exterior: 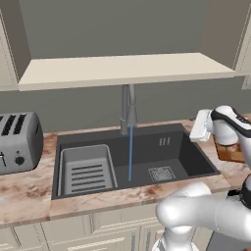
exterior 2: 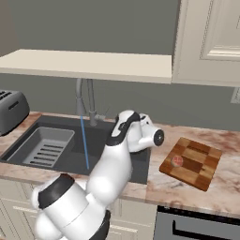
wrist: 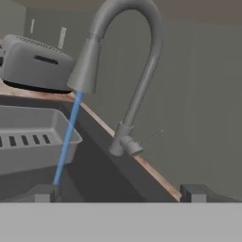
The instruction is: Pick the peach from the sink and place it on the cutting board to airdry. Then turn off the sink faucet.
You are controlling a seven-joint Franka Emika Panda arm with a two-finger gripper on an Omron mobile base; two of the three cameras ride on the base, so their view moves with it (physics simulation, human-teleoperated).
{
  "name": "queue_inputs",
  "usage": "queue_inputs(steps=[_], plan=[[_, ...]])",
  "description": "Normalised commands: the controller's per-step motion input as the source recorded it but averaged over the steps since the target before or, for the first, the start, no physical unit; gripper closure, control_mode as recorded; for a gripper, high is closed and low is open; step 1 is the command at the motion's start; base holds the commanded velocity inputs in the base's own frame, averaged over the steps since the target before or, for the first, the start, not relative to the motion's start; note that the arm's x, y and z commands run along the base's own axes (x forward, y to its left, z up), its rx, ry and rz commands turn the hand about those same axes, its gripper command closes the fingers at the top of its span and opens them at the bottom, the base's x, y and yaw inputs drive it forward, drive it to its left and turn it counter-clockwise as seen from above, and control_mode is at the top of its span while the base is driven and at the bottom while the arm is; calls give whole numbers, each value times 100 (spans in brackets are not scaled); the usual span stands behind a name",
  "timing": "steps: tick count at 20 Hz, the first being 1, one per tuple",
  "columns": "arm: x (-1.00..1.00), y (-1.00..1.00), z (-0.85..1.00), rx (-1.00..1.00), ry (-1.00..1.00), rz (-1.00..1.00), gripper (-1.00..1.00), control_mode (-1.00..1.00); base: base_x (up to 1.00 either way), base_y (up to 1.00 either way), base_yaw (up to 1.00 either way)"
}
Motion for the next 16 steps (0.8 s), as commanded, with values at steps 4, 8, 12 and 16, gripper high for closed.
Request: queue_inputs(steps=[4,8,12,16], plan=[[29,13,-6,0,2,3,-100,-100,0,0,0],[20,12,-11,1,0,0,-100,-100,0,0,0],[27,9,-11,7,0,0,-100,-100,0,0,0],[32,19,-14,4,0,0,-100,-100,0,0,0]])
